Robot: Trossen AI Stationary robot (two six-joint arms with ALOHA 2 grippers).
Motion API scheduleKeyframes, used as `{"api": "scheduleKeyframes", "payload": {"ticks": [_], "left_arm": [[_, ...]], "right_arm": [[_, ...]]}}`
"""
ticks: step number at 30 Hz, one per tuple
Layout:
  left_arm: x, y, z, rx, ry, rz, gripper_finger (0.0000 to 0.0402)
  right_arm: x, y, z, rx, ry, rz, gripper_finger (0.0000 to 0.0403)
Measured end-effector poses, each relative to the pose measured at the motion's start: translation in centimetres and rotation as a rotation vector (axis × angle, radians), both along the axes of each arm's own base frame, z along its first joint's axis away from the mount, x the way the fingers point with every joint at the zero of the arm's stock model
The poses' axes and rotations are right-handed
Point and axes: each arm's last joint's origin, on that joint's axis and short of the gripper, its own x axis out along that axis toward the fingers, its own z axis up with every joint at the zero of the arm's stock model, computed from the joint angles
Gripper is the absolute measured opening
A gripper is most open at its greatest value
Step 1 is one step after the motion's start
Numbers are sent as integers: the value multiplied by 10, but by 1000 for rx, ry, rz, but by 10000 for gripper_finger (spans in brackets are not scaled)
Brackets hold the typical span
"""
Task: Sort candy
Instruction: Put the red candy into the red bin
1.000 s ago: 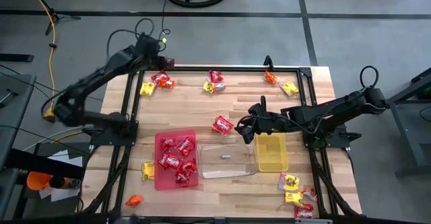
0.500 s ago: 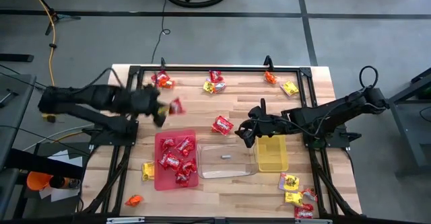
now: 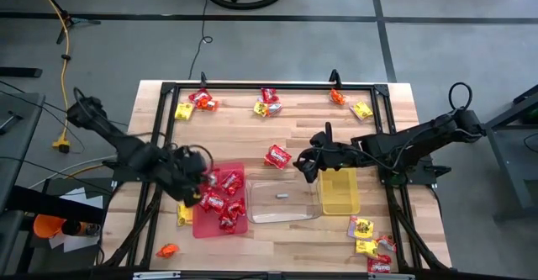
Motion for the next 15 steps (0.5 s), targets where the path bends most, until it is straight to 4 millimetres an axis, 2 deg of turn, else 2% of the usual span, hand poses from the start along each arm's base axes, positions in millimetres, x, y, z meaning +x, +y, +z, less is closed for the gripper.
{"api": "scheduleKeyframes", "payload": {"ticks": [8,11,15], "left_arm": [[22,-17,-32,49,160,-3,1],[24,-18,-34,49,166,11,16],[21,-16,-29,25,152,10,57]], "right_arm": [[0,0,0,20,-1,-2,231],[0,1,0,26,-1,1,231],[0,1,0,35,-1,13,231]]}}
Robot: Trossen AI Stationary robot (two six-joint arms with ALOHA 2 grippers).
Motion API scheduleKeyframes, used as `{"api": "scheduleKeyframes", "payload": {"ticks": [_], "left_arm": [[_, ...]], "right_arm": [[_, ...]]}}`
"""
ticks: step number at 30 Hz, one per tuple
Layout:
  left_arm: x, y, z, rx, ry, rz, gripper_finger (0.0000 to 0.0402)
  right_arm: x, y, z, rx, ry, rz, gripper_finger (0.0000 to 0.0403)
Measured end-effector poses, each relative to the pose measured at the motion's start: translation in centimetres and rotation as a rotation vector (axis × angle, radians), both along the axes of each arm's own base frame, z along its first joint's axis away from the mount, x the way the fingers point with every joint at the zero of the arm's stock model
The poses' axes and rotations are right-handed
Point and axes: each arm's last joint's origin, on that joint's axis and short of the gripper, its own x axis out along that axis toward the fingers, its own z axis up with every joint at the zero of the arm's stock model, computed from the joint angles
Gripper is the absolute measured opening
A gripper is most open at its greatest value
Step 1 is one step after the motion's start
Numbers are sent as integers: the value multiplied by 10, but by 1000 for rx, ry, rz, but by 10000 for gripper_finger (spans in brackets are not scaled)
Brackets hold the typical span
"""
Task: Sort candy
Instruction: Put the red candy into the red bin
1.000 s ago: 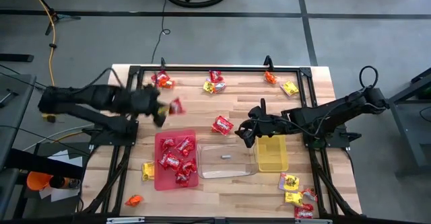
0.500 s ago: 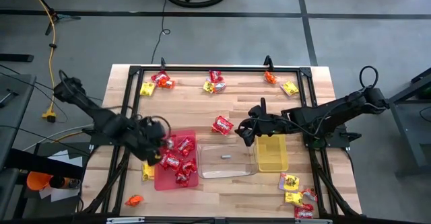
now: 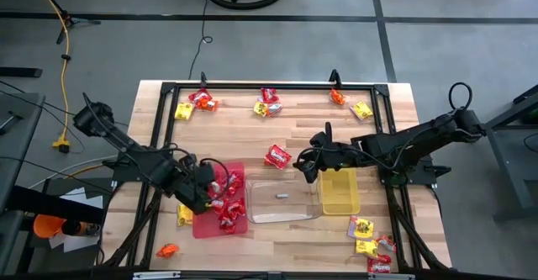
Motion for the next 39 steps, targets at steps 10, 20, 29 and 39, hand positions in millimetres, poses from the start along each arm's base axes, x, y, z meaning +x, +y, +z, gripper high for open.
{"api": "scheduleKeyframes", "payload": {"ticks": [10,20,29,39], "left_arm": [[-13,22,32,-128,-116,63,169],[-38,58,74,33,-432,182,184],[-39,60,76,59,-473,219,184],[-19,50,48,67,-560,212,184]], "right_arm": [[8,-16,6,71,-71,20,231],[46,-66,20,-50,118,147,231],[14,-26,29,35,367,409,231],[-48,72,24,185,599,436,231]]}}
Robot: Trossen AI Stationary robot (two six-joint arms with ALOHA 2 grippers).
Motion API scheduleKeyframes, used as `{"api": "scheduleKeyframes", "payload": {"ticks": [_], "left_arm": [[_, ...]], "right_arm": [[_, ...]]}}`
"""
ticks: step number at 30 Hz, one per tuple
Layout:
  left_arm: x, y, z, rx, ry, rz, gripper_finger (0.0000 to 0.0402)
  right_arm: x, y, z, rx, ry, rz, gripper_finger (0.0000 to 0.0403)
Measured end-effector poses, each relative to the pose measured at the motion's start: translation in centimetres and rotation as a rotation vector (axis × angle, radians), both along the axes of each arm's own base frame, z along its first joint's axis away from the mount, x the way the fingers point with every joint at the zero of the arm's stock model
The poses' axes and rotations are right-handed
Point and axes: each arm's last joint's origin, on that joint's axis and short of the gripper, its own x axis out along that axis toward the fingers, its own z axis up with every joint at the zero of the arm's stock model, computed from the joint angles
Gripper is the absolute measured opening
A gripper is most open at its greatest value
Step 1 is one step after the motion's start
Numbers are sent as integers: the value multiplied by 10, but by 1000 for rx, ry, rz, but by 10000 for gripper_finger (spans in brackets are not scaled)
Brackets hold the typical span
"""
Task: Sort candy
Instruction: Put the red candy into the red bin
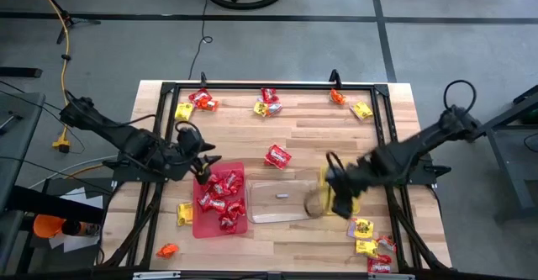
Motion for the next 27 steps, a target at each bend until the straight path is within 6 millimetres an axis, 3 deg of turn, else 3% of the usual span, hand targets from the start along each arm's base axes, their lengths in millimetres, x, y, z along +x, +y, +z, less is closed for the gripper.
{"api": "scheduleKeyframes", "payload": {"ticks": [8,17,20,27], "left_arm": [[4,-4,-17,-79,6,-47,184],[4,-4,-16,-58,-3,-45,184],[4,-4,-16,-64,-6,-40,184],[6,-5,-14,-97,-30,-37,184]], "right_arm": [[-54,56,-41,169,331,-3,231],[-98,88,-86,164,529,-79,231],[-102,92,-102,151,569,-83,231],[-86,119,-110,368,483,-3,231]]}}
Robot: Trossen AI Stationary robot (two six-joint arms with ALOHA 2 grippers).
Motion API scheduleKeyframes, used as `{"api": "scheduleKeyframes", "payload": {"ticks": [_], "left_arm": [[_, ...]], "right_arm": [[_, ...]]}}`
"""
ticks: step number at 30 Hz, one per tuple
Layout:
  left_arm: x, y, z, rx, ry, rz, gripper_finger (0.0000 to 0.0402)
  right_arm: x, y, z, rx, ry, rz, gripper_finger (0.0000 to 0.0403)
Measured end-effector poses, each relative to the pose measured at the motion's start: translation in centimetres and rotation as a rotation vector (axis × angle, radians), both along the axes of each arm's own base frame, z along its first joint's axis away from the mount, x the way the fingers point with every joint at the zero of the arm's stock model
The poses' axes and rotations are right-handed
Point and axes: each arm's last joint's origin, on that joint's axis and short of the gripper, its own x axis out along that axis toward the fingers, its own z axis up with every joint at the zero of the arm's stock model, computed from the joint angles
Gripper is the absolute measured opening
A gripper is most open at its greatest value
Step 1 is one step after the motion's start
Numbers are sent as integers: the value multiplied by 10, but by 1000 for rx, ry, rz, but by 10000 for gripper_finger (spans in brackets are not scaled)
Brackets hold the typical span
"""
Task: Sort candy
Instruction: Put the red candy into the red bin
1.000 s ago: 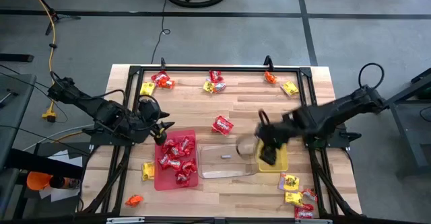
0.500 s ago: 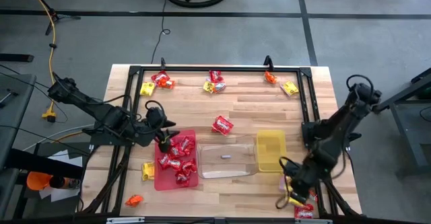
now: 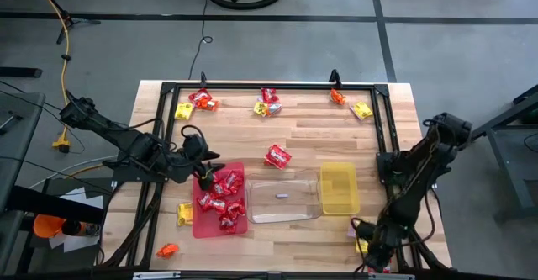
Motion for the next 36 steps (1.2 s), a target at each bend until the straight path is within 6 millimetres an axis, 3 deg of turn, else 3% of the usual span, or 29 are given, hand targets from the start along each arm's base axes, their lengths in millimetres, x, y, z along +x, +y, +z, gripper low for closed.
{"api": "scheduleKeyframes", "payload": {"ticks": [10,17,21,26,27,32,36], "left_arm": [[1,0,1,-6,-13,1,184],[1,0,1,-6,-16,3,184],[1,0,1,-5,-17,3,184],[1,0,1,2,-21,12,184],[1,0,2,1,-22,11,184],[0,0,3,-4,-24,5,184],[-1,1,3,14,-23,-7,184]], "right_arm": [[-2,14,-46,-92,157,70,231],[-1,15,-57,-129,173,68,229],[-2,15,-57,-130,177,72,184],[-3,14,-44,-78,133,103,34],[-3,13,-39,-58,121,112,20],[-7,6,-2,70,46,146,38],[-13,-5,29,158,-17,158,14]]}}
